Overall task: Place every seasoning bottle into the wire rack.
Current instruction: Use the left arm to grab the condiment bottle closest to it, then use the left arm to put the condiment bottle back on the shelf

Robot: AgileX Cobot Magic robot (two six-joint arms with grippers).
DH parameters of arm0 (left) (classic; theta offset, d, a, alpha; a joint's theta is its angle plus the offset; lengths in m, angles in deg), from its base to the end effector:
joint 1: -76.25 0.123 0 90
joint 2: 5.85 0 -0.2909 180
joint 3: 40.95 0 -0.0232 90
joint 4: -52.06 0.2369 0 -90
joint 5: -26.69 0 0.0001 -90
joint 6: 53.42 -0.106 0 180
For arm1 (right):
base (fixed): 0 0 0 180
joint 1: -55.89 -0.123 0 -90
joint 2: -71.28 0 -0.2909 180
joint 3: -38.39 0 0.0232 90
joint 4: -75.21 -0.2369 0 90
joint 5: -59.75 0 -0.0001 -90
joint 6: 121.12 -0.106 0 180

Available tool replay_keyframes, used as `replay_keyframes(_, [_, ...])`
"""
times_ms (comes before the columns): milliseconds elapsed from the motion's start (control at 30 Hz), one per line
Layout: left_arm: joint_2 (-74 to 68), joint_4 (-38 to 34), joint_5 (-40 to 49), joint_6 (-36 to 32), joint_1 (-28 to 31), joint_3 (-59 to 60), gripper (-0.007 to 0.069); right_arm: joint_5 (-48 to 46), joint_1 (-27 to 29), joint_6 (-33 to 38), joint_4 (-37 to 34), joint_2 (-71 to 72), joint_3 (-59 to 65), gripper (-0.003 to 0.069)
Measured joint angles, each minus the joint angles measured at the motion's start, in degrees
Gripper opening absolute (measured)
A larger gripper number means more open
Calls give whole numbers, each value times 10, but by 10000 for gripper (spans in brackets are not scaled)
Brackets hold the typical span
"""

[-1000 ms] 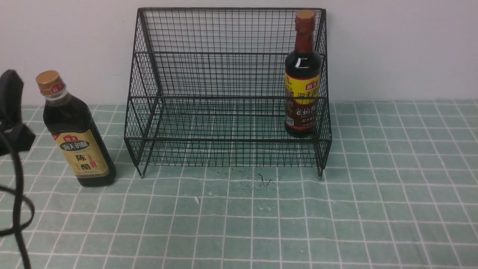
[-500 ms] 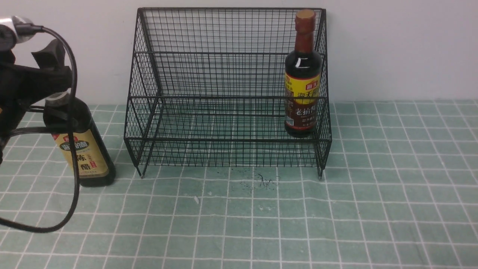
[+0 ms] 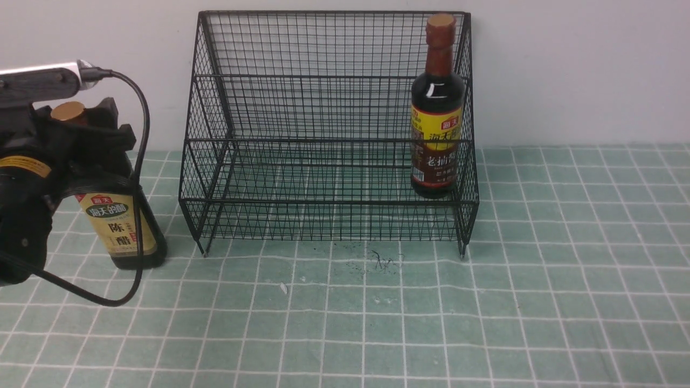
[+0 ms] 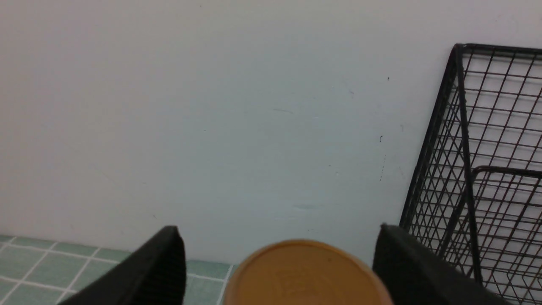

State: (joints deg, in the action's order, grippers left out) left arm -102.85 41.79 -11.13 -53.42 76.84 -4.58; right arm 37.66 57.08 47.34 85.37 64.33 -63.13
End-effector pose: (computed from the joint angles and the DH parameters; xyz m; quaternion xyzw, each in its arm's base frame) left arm 0.3282 0.0150 0.2548 -0.0930 0.7371 -0.0034 0.6694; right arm 0.0464 -0.0080 0.1688 0.0429 0.8036 -0.0219 0.5932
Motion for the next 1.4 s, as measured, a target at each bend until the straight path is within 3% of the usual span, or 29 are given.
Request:
replay_keyframes(67, [-4, 0, 0, 0, 0, -1, 427, 0, 0, 0, 0, 0, 0, -15])
replay_keyframes(100, [-8, 0, 0, 0, 0, -2, 325, 0, 0, 0, 0, 0, 0, -15])
replay_keyframes(133, [-9, 3, -1, 0, 0, -2, 299, 0, 0, 0, 0, 0, 0, -15])
replay_keyframes(300, [4, 4, 17, -3, 0, -2, 305, 0, 0, 0, 0, 0, 0, -15])
replay_keyframes(500, [70, 19, 105, -40, 0, -46, 304, 0, 0, 0, 0, 0, 0, -15])
replay_keyframes(767, [107, 24, 183, -74, -21, -249, 304, 0, 0, 0, 0, 0, 0, -15])
replay_keyframes(1067, [18, 15, 220, -73, -127, -390, 302, 0, 0, 0, 0, 0, 0, -15])
replay_keyframes(1400, [-100, -20, 242, -74, -153, -409, 302, 0, 0, 0, 0, 0, 0, -15])
